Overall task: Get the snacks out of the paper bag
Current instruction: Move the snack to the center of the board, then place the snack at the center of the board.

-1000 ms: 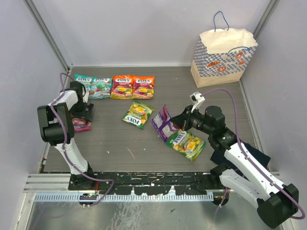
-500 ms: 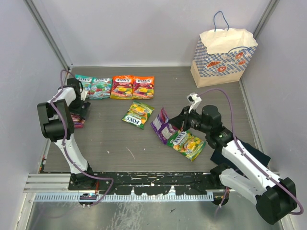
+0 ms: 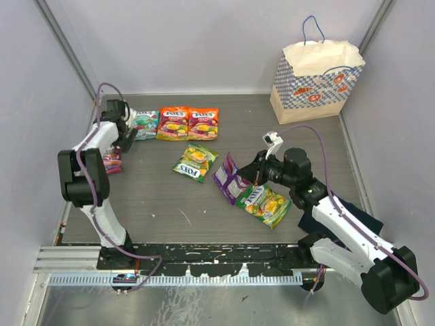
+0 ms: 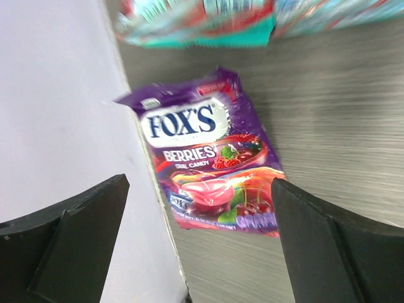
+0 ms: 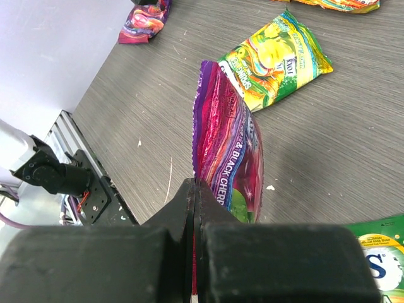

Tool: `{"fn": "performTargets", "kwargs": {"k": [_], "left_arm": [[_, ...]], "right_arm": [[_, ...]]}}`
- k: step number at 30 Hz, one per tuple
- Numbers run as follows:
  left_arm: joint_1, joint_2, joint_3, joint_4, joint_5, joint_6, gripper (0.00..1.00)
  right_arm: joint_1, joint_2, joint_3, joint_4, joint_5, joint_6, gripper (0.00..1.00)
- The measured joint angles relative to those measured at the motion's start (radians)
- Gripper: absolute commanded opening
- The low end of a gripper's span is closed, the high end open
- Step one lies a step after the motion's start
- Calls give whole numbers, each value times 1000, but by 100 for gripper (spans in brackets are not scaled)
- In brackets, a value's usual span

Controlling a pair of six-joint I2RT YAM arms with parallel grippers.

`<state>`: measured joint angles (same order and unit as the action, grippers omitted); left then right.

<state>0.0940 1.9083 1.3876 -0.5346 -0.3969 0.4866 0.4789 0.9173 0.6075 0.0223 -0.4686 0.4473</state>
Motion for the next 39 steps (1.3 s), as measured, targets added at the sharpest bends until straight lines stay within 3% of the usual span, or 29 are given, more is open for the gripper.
{"fn": "performTargets", "kwargs": {"k": [5, 8, 11, 17, 20, 25, 28, 31, 39], "left_arm": [[-132, -268, 16, -2, 24, -72, 98], [-183, -456, 52, -7, 80, -225, 98], [-158, -586, 91, -36, 83, -425, 98], [-72, -610, 8, -113, 107, -755, 98], [-23, -547, -107, -126, 193, -878, 98], [154, -529, -227, -154, 375, -1053, 98], [203, -565, -227, -142, 402, -1088, 98], [203, -624, -226, -137, 388, -1091, 98], [203, -660, -210, -136, 343, -1087, 98]], "right_arm": [[6, 2, 7, -18, 28, -13, 1], [29, 23, 59, -66, 71, -39, 1], [79, 75, 153, -110, 132, -77, 1], [244, 366, 517, -196, 277, -210, 1], [336, 568, 727, -235, 352, -302, 1], [433, 915, 1075, -323, 447, -436, 1], [478, 1130, 1297, -360, 519, -523, 1], [519, 1285, 1419, -357, 587, -613, 1], [623, 1418, 1515, -286, 694, -846, 1]]}}
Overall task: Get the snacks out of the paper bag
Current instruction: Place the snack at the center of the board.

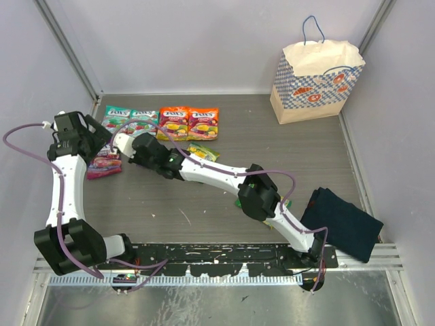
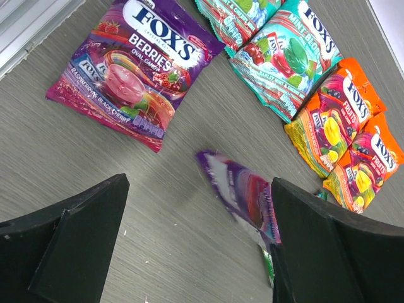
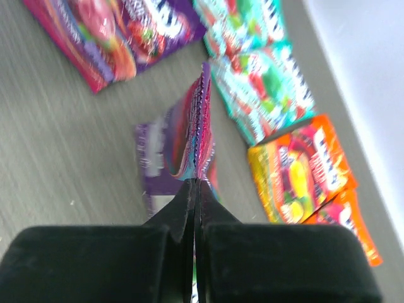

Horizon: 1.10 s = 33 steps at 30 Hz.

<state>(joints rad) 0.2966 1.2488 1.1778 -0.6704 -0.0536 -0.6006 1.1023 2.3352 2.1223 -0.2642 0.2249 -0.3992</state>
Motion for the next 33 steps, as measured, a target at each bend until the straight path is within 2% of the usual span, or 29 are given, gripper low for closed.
{"fn": "performTargets", "kwargs": {"k": [6, 10, 15, 24, 30, 31, 33], "left_arm": [[0, 0, 0, 0, -33, 0, 98], [0, -2, 0, 0, -64, 8, 98], [0, -27, 0, -1, -89, 14, 98], [0, -84, 0, -4, -98, 23, 98], [0, -91, 12, -25, -75, 26, 98], [0, -91, 18, -30, -72, 26, 98], [0, -96, 31, -39, -70, 31, 98]], "right_arm": [[6, 22, 61, 117, 10, -143, 1], [14, 10, -32, 202, 10, -203, 1], [23, 15, -109, 204, 9, -241, 1], [-23, 39, 75, 231, 3, -338, 1], [-70, 35, 43, 325, 68, -379, 1], [-72, 27, -2, 350, 90, -386, 3], [-61, -1, -118, 376, 128, -392, 38]]}}
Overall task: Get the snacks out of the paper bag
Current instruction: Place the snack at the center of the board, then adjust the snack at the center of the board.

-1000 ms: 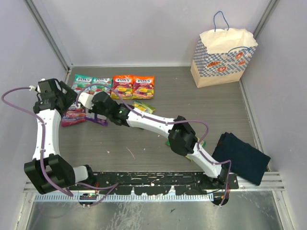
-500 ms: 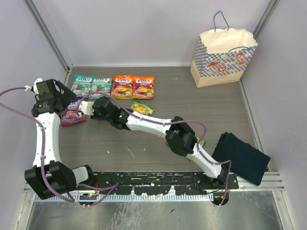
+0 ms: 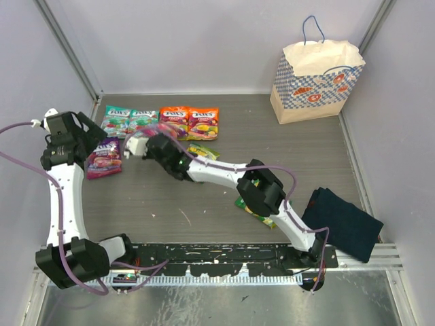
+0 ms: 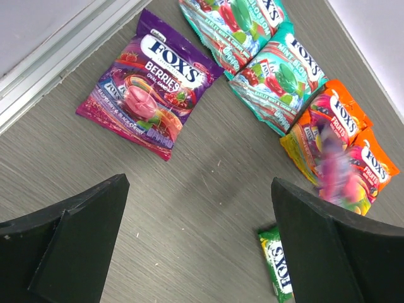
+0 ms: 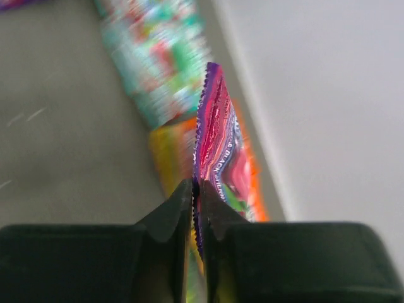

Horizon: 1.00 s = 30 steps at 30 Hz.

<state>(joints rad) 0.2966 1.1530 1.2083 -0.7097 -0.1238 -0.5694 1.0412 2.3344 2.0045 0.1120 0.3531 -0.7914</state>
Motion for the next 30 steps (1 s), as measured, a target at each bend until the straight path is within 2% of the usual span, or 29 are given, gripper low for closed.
{"fn": "performTargets", "kwargs": {"k": [1, 2, 3, 4, 8, 10, 13, 17, 20, 22, 26, 30], "left_arm": [[0, -6, 4, -2, 1, 2, 98], [0, -13, 7, -4, 1, 4, 98], [0, -24, 9, -7, 2, 6, 98], [0, -33, 11, -8, 5, 9, 98], [0, -64, 19, -14, 43, 29, 98], [-8, -68, 19, -14, 89, 50, 98], [-65, -67, -2, 5, 163, 90, 98], [-303, -40, -58, 44, 191, 146, 98], [-505, 77, -63, 90, 161, 172, 98], [-592, 192, -60, 127, 137, 186, 98], [-679, 434, -13, 150, 30, 224, 98], [-698, 598, 71, 154, -77, 267, 98]], "right_arm": [[16, -18, -72, 0, 15, 8, 74], [39, -35, -142, -10, 17, 23, 89], [68, -51, -207, -24, 8, 51, 97], [95, -67, -261, -35, -9, 73, 100], [196, -200, -537, -27, -164, 199, 100], [196, -284, -615, -17, -229, 263, 100], [105, -439, -694, 79, -306, 391, 100], [-117, -679, -837, 301, -328, 625, 100], [-288, -822, -954, 417, -286, 813, 100], [-364, -882, -1012, 441, -253, 919, 100], [-418, -906, -1068, 441, -243, 1049, 100], [-467, -916, -1135, 436, -272, 1123, 100]]}}
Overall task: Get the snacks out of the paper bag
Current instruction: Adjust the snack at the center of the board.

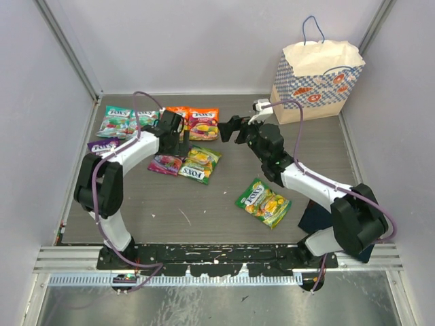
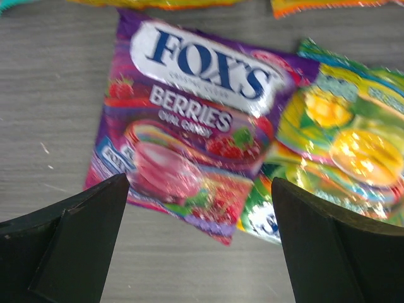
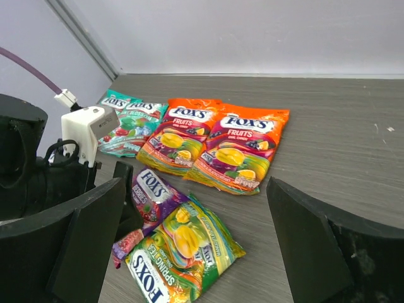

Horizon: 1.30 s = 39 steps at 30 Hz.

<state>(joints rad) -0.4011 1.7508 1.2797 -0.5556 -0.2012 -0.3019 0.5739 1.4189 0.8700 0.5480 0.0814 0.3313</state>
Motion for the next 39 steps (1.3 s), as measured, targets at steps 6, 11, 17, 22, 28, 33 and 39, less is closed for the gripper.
{"fn": "performTargets", "kwargs": {"k": [6, 11, 17, 22, 28, 33, 39], "left_arm": [[2, 65, 19, 43, -85, 34, 98], [2, 75, -47, 87, -103, 28, 98], [11, 85, -71, 94, -107, 0, 98], [41, 77, -95, 93, -98, -68, 98], [111, -6, -183, 40, -136, -137, 98], [180, -83, -264, -4, -171, -177, 98], [263, -99, -271, -30, -188, -182, 98]], "right_arm": [[-64, -21, -16, 0, -34, 43, 100], [-85, -25, -16, 24, -65, 73, 100], [-85, -25, -18, 43, -96, 92, 100], [-85, -25, -19, 44, -109, 97, 100], [-87, -25, -19, 44, -124, 114, 100], [-87, -25, -19, 46, -140, 125, 100], [-87, -25, -19, 50, -165, 143, 100]]}}
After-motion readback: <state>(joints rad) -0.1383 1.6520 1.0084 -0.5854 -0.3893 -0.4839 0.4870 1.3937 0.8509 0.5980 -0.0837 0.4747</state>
